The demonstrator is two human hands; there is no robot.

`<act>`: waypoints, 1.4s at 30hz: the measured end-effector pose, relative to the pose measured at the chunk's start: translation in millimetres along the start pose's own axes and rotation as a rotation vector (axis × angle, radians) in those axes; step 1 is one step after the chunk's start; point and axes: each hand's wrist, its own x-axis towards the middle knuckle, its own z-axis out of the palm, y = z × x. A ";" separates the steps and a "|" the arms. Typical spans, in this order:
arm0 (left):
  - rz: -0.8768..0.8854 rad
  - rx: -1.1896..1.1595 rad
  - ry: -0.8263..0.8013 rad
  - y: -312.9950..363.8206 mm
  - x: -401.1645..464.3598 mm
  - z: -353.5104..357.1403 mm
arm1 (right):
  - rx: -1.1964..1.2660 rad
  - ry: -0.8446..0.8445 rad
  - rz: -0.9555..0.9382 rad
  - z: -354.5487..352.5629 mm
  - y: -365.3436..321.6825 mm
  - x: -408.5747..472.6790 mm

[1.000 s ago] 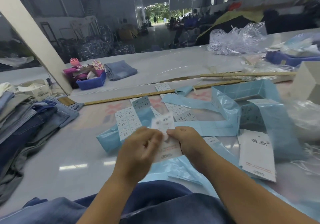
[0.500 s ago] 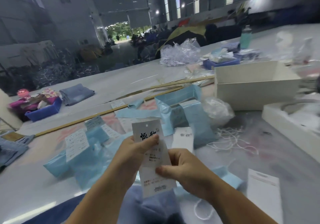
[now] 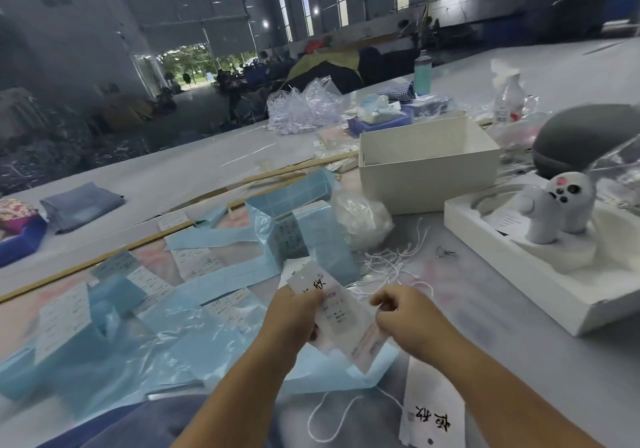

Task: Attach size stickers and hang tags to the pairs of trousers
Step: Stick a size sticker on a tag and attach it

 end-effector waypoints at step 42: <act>0.325 -0.173 -0.090 13.0 -51.5 -43.6 | 0.169 -0.016 -0.452 26.8 -110.4 -27.8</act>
